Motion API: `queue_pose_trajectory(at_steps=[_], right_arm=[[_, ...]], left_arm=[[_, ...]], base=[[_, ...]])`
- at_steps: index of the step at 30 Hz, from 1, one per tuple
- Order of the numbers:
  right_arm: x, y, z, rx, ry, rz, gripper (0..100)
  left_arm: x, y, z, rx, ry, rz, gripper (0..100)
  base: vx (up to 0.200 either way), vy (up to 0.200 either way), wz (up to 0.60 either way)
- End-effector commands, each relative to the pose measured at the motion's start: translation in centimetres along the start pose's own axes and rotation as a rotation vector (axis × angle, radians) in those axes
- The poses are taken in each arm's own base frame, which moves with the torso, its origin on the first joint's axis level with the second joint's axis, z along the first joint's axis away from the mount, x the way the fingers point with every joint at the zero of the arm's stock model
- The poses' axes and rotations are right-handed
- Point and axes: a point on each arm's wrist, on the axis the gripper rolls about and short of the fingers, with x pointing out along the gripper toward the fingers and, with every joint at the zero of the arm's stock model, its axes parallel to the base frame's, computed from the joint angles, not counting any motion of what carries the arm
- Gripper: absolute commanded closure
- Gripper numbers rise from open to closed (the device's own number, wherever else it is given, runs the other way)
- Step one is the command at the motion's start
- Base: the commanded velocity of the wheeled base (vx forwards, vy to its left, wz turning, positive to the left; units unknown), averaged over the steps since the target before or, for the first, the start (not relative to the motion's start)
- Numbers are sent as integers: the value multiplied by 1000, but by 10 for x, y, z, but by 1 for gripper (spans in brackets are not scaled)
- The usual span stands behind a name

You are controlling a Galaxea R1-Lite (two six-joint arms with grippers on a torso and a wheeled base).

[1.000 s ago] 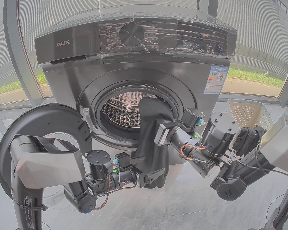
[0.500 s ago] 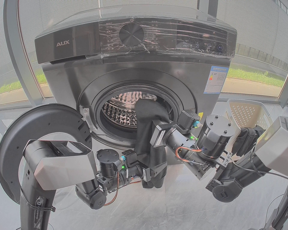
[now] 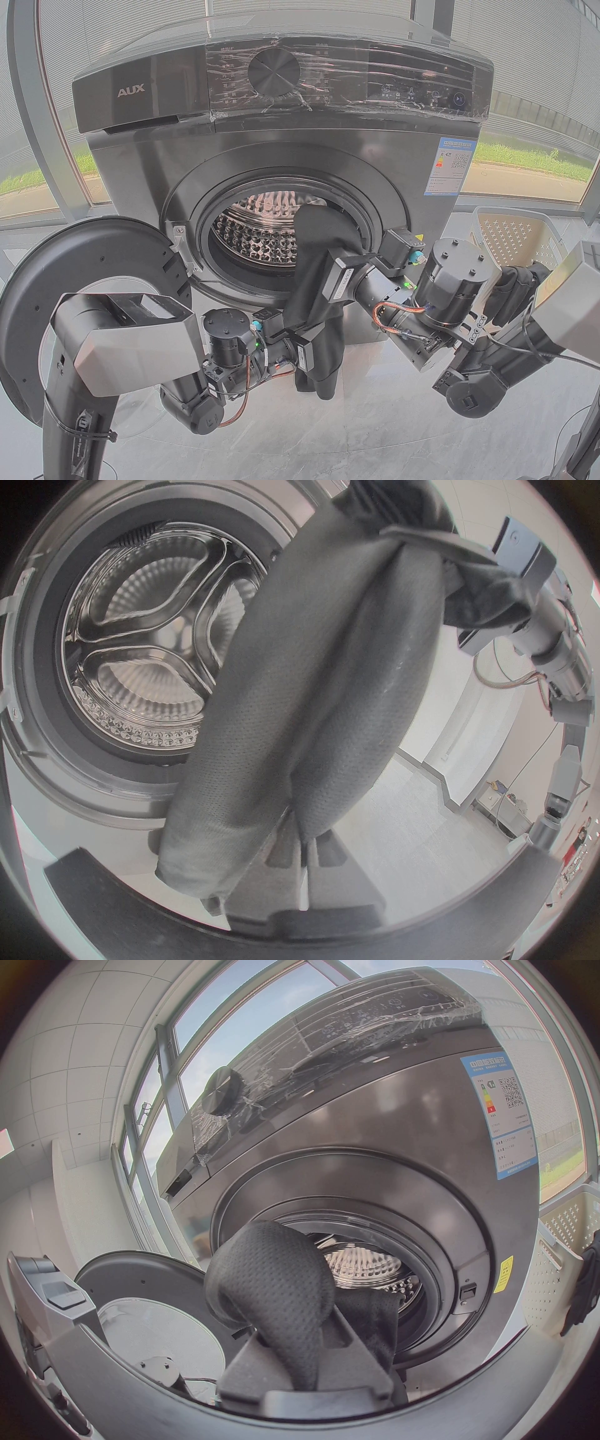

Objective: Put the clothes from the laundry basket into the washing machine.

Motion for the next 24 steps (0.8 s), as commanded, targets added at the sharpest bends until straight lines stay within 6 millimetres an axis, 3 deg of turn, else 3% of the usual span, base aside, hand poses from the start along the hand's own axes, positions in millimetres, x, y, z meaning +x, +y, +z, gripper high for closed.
queue_pose_trajectory(at_steps=[1,3,9,12,24], right_arm=[[-1,-13,0,-11,11,-36,100],[-1,-18,-1,-14,15,-49,100],[-4,-43,-3,-1,25,-103,100],[-12,-47,-5,15,38,-108,100],[-46,-52,-5,59,25,-66,100]], left_arm=[[-18,-7,19,11,-14,-2,100],[-26,-10,22,11,-5,-5,100],[-87,-27,60,16,-7,-72,100],[-110,-25,76,19,-36,-70,100],[-151,-13,98,31,-84,-51,100]], base=[[0,0,0],[0,0,0],[0,0,0],[0,0,0],[0,0,0]])
